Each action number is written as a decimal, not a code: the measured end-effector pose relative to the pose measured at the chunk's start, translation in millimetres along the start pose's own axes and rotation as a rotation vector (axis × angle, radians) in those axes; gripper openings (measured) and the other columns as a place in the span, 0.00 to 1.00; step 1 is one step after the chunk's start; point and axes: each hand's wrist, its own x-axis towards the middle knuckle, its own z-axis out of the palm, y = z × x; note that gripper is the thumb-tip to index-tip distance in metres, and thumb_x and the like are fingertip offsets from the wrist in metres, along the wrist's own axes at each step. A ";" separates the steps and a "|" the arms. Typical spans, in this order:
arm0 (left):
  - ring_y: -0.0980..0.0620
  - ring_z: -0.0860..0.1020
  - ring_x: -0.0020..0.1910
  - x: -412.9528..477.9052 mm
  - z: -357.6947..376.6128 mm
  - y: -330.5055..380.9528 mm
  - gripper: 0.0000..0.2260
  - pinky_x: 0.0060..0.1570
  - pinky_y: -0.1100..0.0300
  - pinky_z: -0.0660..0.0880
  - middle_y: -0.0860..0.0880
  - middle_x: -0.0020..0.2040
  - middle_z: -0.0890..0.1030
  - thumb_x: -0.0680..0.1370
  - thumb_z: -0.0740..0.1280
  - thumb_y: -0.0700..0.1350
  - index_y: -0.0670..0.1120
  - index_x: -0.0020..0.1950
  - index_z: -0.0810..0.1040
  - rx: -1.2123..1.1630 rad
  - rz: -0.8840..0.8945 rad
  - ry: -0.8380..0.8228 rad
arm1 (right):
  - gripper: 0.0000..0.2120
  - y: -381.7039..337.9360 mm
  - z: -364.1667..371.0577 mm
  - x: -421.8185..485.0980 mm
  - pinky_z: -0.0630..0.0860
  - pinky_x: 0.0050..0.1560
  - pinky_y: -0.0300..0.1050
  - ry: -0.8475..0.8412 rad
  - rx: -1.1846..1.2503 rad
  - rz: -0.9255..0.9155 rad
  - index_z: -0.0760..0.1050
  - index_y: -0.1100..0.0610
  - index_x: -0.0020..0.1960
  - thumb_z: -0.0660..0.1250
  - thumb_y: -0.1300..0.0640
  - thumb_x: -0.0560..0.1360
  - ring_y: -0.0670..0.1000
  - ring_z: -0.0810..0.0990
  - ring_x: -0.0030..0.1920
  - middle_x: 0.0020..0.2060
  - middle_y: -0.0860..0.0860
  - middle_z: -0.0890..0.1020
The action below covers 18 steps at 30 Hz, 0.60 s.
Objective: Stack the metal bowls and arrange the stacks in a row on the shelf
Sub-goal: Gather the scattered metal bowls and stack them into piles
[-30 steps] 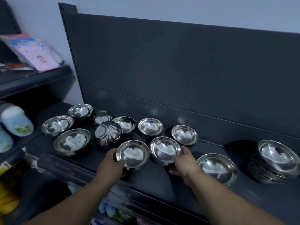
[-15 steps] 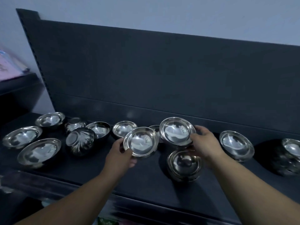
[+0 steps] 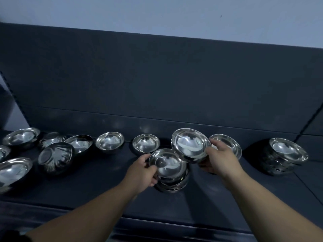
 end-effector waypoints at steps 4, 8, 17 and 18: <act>0.49 0.81 0.38 -2.2 10.0 0.8 0.17 0.38 0.58 0.78 0.46 0.47 0.84 0.78 0.65 0.45 0.54 0.66 0.69 0.058 -0.034 -0.015 | 0.13 10.6 3.0 -1.8 0.77 0.31 0.43 -0.082 -0.021 0.012 0.77 0.51 0.60 0.61 0.60 0.78 0.51 0.81 0.34 0.44 0.56 0.85; 0.55 0.79 0.43 -2.1 12.4 -2.6 0.09 0.45 0.57 0.78 0.56 0.46 0.82 0.78 0.65 0.45 0.58 0.56 0.73 0.078 -0.008 0.068 | 0.12 22.0 10.4 -2.4 0.77 0.28 0.40 -0.132 -0.041 0.037 0.77 0.51 0.60 0.62 0.59 0.79 0.50 0.82 0.35 0.46 0.55 0.85; 0.61 0.75 0.58 -7.2 19.3 -10.0 0.16 0.68 0.53 0.69 0.59 0.60 0.79 0.81 0.61 0.47 0.58 0.68 0.71 -0.093 -0.051 0.050 | 0.15 37.4 22.6 1.6 0.82 0.40 0.56 -0.182 -0.266 0.001 0.80 0.54 0.47 0.60 0.47 0.69 0.58 0.82 0.40 0.41 0.56 0.85; 0.58 0.75 0.61 -7.6 19.9 -9.6 0.19 0.70 0.52 0.67 0.57 0.62 0.79 0.80 0.61 0.47 0.59 0.70 0.70 -0.091 -0.045 0.047 | 0.18 40.0 23.3 3.4 0.82 0.44 0.59 -0.173 -0.264 -0.013 0.80 0.54 0.45 0.59 0.45 0.66 0.60 0.83 0.41 0.39 0.56 0.85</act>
